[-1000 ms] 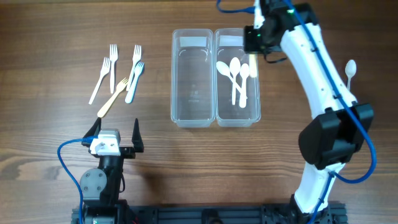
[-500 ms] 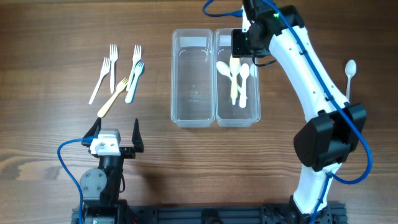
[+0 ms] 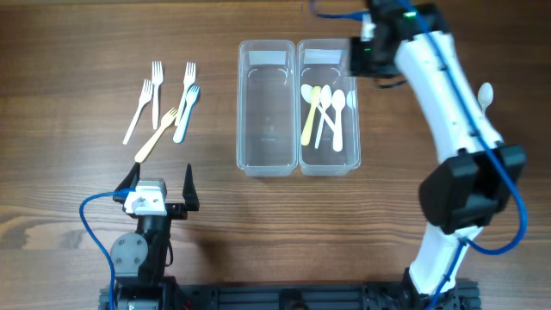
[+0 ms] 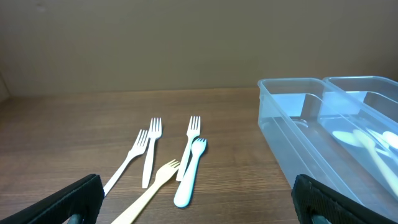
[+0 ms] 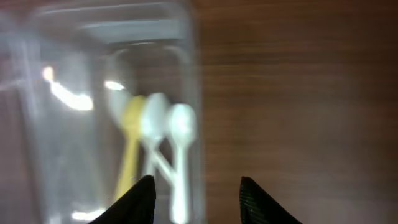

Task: Pack container
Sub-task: 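Carry the yellow spoon and release it into the right container, then grasp the last white spoon with the right gripper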

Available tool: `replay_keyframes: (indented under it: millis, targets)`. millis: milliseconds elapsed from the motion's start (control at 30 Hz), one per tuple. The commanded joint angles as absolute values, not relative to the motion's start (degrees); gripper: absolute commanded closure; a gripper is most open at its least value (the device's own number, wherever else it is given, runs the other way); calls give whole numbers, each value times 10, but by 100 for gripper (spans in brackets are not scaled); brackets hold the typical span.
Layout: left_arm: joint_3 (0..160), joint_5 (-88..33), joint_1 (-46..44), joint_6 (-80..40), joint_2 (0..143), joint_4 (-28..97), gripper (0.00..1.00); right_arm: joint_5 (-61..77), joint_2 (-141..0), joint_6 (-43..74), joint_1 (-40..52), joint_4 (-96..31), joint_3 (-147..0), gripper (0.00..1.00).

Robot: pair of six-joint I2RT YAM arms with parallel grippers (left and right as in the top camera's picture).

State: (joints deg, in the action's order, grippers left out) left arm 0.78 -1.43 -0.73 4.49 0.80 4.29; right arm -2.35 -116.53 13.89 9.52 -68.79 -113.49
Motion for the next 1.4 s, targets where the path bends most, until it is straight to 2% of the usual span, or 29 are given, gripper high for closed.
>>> replay_keyframes:
  millis: [0,200,400,500,567,767,1033,1167,1367]
  targets:
    - [4,-21,-4,58,4,43,0,-61,-1133,84,5,-716,-1140,55]
    - [4,-21,-4,58,4,43,0,-60,-1134,13,-114,-737,-1140,44]
    - [4,-21,-4,58,4,43,0,-60,-1144,-23,-199,-722,-1139,44]
    - [4,-21,-4,58,4,43,0,-60,-1165,-45,-226,-710,-1139,51]
    - [4,-21,-4,58,4,43,0,-60,-1184,-45,-241,-705,-1139,51]
    - [4,-21,-4,58,4,43,0,-60,-1251,-45,-270,-690,-1139,51]
    - [4,-21,-4,58,4,43,0,-55,-1320,-47,-276,-662,-1139,57]
    - [4,-21,-4,58,4,43,0,-42,-1344,-61,-276,-640,-1139,51]
    - [4,-21,-4,58,4,43,0,-38,-1366,-61,-276,-614,-1139,49]
